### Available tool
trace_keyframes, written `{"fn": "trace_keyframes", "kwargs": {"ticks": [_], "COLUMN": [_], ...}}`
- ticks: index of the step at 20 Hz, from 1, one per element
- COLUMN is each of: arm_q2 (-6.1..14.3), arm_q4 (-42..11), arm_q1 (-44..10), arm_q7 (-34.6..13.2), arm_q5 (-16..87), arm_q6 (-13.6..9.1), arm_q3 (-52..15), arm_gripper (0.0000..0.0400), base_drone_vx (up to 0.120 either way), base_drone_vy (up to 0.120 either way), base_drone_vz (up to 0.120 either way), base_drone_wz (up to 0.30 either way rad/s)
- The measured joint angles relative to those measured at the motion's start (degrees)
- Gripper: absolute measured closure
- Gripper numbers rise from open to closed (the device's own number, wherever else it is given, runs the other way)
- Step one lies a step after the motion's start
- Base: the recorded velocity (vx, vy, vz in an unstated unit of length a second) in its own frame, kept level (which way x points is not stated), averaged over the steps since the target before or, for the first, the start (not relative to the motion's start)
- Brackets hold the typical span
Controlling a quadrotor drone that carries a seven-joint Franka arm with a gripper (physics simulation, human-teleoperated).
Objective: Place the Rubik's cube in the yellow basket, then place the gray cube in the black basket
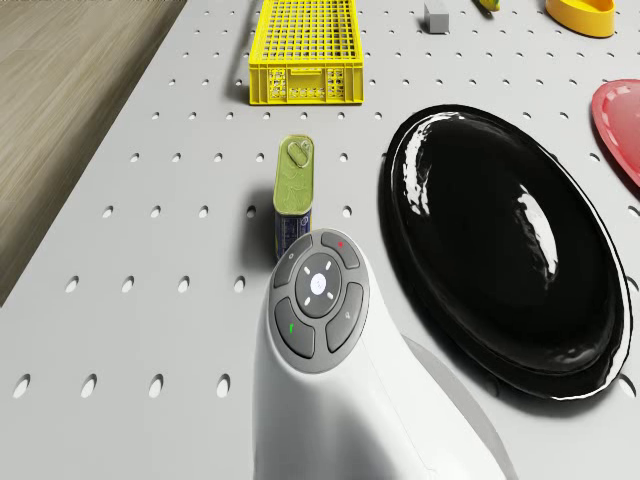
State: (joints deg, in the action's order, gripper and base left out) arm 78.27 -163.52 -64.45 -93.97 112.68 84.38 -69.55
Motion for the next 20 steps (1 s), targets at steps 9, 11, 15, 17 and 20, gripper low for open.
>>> {"fn": "trace_keyframes", "kwargs": {"ticks": [9,11,15,17,20], "arm_q2": [0.5,0.74,1.27,1.55,1.96], "arm_q4": [-0.99,-1.04,-1.07,-1.07,-1.06], "arm_q1": [-0.47,-0.57,-0.76,-0.85,-0.97], "arm_q7": [-0.92,-1.04,-1.23,-1.31,-1.42], "arm_q5": [-5.16,-5.67,-6.34,-6.56,-6.84], "arm_q6": [-1.19,-1.09,-0.72,-0.5,-0.13], "arm_q3": [-5.18,-5.64,-6.19,-6.36,-6.53], "arm_gripper": [0.0075,0.0075,0.0075,0.0075,0.0075], "base_drone_vx": [0.0,0.0,0.0,0.0,0.0], "base_drone_vy": [0.0,0.0,0.0,0.0,0.107], "base_drone_vz": [0.12,0.12,0.12,0.04,0.0], "base_drone_wz": [0.0,0.0,0.0,0.0,0.0]}}
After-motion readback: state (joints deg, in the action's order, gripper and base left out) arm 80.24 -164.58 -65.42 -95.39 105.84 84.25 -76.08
